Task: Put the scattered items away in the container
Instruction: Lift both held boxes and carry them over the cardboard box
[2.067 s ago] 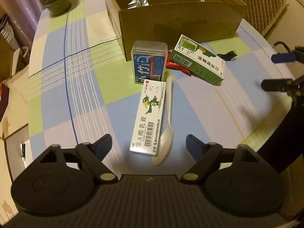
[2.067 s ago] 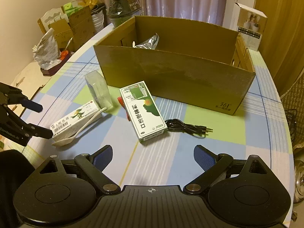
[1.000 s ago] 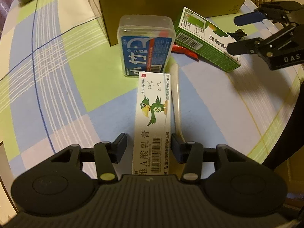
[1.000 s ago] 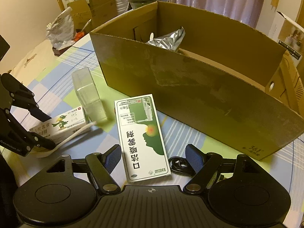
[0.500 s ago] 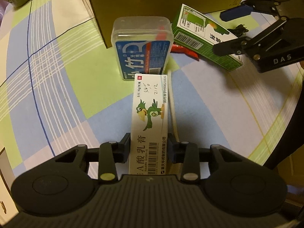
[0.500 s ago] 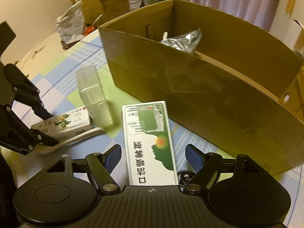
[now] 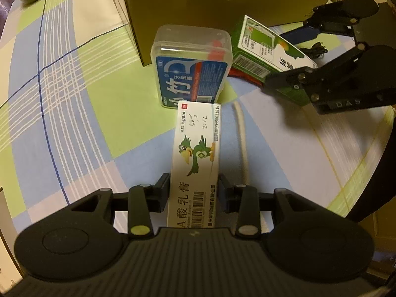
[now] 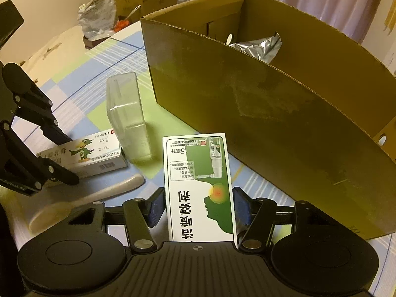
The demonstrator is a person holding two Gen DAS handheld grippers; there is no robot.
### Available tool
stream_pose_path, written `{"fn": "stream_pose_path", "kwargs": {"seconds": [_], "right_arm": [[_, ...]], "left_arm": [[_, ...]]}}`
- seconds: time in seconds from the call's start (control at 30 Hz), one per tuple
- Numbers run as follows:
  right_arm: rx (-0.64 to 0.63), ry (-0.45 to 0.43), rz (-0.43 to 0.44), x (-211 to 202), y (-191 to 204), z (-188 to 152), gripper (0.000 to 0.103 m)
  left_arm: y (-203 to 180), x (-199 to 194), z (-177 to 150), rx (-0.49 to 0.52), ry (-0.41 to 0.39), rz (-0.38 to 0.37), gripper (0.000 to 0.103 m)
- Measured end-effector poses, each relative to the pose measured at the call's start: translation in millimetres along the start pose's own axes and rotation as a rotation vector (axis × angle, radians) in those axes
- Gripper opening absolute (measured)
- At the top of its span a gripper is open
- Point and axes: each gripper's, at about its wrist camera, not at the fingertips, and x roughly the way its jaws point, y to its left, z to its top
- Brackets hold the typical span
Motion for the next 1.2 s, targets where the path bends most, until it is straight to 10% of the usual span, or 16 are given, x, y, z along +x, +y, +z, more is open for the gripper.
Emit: {"fn": "stream_pose_path", "kwargs": {"seconds": [1.2], "right_arm": [[0.195,-0.105,-0.048,-115.6,6.7,-46.8,0.058]], "left_arm": [[-13.4,-110.8,-17.4,-0.011,-0.105,0.049,0.033]]}}
